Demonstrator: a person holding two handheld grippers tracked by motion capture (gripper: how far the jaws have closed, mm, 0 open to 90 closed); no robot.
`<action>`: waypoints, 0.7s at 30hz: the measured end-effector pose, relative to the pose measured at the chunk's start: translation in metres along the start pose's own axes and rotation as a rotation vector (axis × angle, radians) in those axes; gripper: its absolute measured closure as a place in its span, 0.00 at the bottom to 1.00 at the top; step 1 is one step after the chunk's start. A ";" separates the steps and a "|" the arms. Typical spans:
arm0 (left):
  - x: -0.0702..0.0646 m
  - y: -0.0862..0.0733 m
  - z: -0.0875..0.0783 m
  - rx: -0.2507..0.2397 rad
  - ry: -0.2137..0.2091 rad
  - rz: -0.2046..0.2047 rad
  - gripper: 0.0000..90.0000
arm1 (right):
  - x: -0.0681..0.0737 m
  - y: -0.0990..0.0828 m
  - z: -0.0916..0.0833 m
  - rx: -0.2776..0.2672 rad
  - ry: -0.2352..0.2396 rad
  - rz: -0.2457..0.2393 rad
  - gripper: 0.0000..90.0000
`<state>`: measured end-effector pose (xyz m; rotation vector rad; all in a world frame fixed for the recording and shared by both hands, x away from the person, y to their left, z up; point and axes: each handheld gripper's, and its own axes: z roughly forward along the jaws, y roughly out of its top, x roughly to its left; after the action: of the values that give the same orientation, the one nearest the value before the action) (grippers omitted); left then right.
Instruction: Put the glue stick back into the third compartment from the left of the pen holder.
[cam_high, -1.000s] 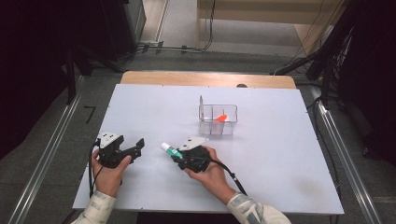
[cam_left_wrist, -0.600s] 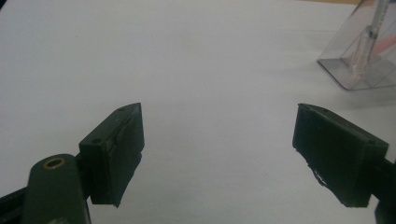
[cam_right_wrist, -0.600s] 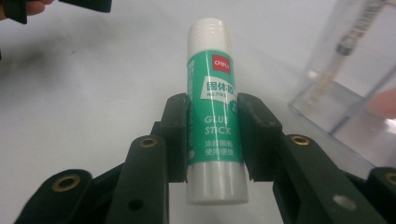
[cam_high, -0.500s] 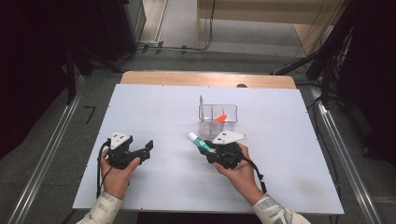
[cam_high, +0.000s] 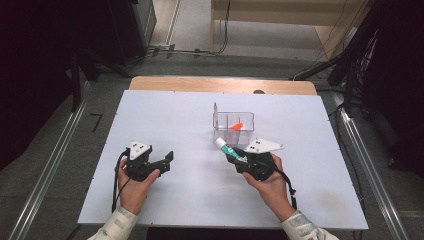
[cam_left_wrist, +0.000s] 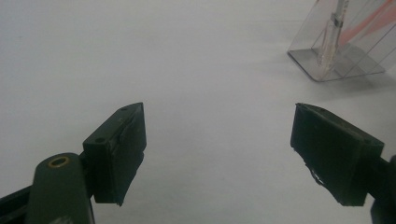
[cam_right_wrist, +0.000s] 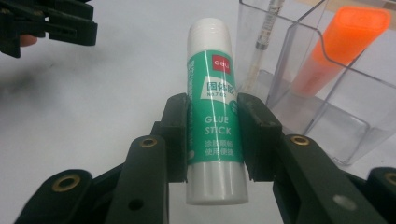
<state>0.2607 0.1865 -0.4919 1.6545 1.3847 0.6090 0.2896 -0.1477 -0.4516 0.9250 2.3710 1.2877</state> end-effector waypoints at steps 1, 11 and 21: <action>-0.002 0.000 0.001 0.001 -0.002 -0.001 0.21 | -0.001 0.000 -0.001 -0.007 -0.002 0.001 0.71; -0.027 0.002 0.016 0.016 -0.050 0.050 0.28 | -0.002 0.001 -0.006 -0.021 -0.004 0.010 0.71; -0.044 0.006 0.028 0.006 -0.093 0.057 0.35 | -0.002 0.002 -0.006 -0.028 -0.005 0.010 0.71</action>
<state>0.2751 0.1357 -0.4934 1.7099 1.2777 0.5536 0.2884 -0.1523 -0.4469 0.9317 2.3415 1.3179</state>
